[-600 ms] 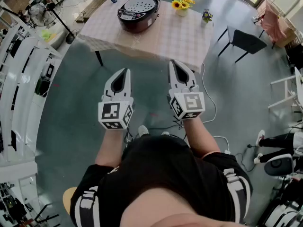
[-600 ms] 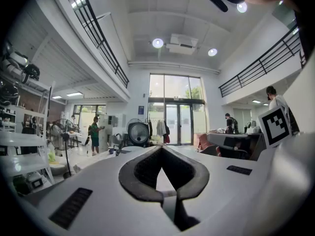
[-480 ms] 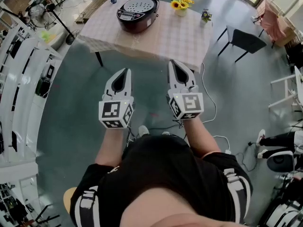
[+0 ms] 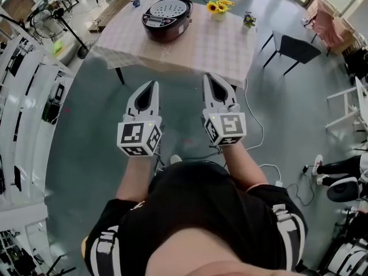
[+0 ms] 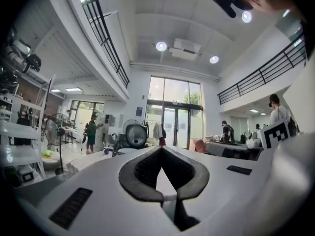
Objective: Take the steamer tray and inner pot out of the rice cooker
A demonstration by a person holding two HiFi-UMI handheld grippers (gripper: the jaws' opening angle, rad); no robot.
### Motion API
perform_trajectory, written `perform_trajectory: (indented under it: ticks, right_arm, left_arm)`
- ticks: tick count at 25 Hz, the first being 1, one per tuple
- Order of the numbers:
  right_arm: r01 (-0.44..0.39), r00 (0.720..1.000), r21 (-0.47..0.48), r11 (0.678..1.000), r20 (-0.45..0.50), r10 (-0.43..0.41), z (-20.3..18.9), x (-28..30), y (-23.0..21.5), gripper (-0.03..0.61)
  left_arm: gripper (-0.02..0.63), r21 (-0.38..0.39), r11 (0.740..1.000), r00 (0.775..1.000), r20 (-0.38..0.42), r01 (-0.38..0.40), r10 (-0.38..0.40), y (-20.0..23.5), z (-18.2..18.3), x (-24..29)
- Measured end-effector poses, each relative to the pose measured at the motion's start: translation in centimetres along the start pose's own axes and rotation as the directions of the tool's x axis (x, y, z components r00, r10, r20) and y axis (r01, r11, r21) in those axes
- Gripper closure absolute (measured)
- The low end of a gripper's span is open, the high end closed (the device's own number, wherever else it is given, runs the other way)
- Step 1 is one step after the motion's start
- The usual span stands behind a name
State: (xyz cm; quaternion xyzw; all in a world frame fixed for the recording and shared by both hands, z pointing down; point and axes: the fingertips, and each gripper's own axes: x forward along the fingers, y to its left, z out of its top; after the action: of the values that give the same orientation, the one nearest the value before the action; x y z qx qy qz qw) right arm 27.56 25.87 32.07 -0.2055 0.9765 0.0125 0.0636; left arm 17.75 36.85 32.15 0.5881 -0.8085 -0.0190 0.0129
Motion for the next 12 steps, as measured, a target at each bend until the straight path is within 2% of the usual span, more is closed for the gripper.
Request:
perform_trajectory:
  ticks: [5, 12]
  right_arm:
    - [0.023, 1.000, -0.001, 1.000, 0.009, -0.023, -0.4, 2.0, 1.5, 0.580]
    - [0.067, 0.998, 0.006, 0.998, 0.017, -0.067, -0.7, 3.9, 2.8, 0.580]
  left_arm:
    - [0.611, 0.002, 1.000, 1.000, 0.014, 0.013, -0.013, 3.1, 0.4, 0.4]
    - [0.611, 0.030, 0.999, 0.999, -0.018, 0.044, -0.043, 6.0, -0.5, 0.6]
